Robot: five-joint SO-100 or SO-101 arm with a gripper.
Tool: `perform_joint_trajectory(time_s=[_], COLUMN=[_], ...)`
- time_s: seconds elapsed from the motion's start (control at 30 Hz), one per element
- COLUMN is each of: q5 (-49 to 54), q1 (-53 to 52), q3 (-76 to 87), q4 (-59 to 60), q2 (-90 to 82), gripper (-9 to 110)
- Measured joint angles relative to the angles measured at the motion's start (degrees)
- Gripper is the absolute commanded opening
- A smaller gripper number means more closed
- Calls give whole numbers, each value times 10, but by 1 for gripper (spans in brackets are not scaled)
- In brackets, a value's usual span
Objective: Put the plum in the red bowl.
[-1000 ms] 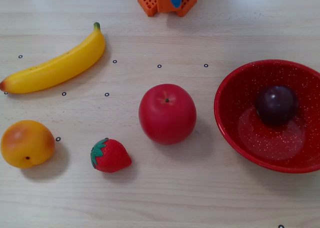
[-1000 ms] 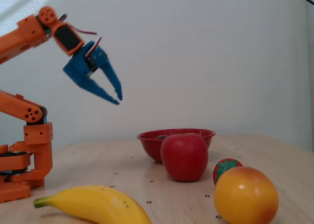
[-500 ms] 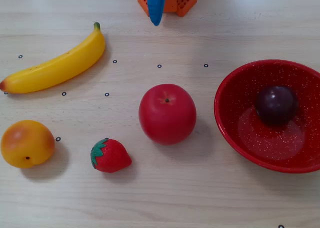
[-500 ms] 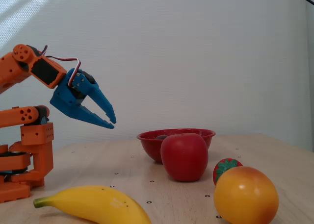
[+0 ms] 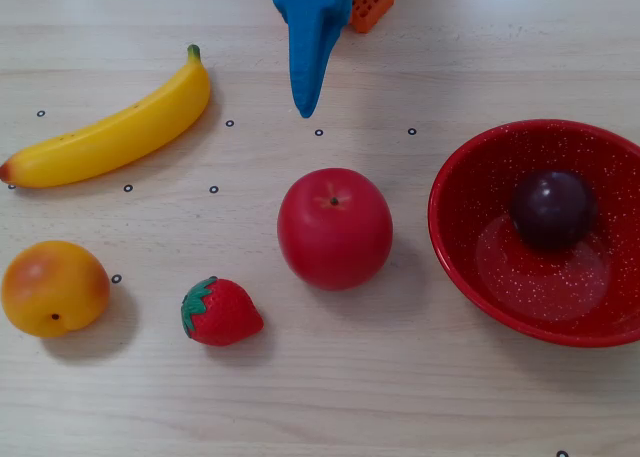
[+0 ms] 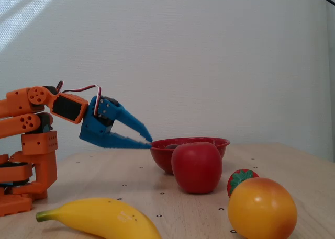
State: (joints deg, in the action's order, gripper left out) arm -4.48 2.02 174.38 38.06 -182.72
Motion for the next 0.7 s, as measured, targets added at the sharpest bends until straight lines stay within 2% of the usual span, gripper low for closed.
perform_joint_trajectory(time_s=[0.23, 0.7], q5=[4, 4], q1=[-1, -1], q3=[1, 1], q4=[146, 152], q2=[-4, -4], gripper=[0, 0])
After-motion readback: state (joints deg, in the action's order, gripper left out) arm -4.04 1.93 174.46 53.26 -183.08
